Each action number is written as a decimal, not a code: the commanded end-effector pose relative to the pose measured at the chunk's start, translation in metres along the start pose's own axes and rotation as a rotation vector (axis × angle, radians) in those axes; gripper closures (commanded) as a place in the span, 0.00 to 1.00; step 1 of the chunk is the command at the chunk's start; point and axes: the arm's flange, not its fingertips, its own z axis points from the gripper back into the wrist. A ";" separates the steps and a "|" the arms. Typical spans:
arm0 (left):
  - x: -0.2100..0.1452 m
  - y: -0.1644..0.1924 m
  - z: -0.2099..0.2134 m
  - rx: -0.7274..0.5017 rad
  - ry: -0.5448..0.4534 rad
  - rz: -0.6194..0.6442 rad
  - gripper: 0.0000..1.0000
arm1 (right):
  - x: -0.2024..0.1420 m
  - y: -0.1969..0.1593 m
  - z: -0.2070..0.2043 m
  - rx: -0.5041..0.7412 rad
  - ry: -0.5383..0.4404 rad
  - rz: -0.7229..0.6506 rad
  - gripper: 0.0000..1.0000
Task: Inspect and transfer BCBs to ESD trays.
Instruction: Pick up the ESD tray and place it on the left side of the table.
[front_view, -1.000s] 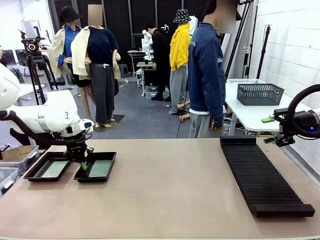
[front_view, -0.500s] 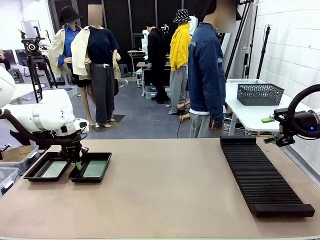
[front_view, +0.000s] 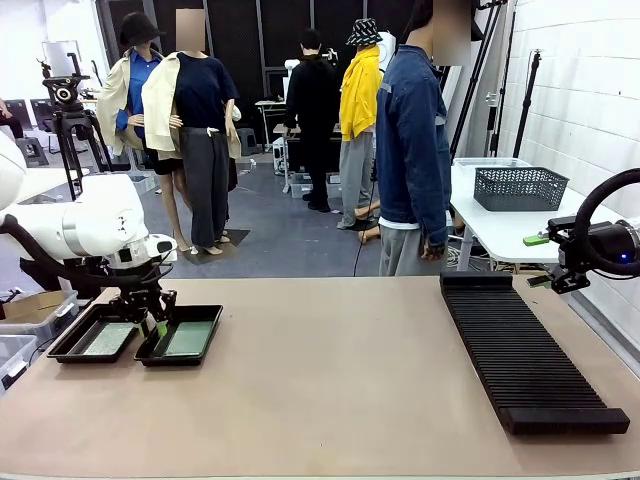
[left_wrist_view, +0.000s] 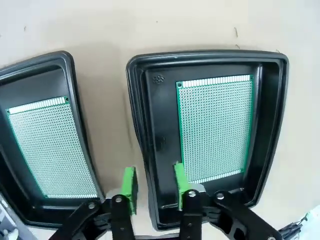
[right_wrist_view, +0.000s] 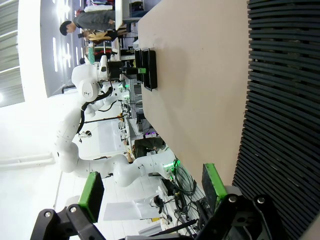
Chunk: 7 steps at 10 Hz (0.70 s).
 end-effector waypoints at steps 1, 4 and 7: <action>-0.010 0.002 0.019 0.009 -0.015 -0.026 0.00 | -0.002 0.002 -0.003 -0.009 -0.009 -0.012 0.00; -0.015 -0.003 0.038 0.001 -0.063 -0.028 0.00 | -0.002 0.002 -0.003 -0.009 -0.009 -0.012 0.00; -0.009 -0.002 0.041 -0.038 -0.082 0.008 0.00 | -0.002 0.002 -0.003 -0.009 -0.009 -0.012 0.00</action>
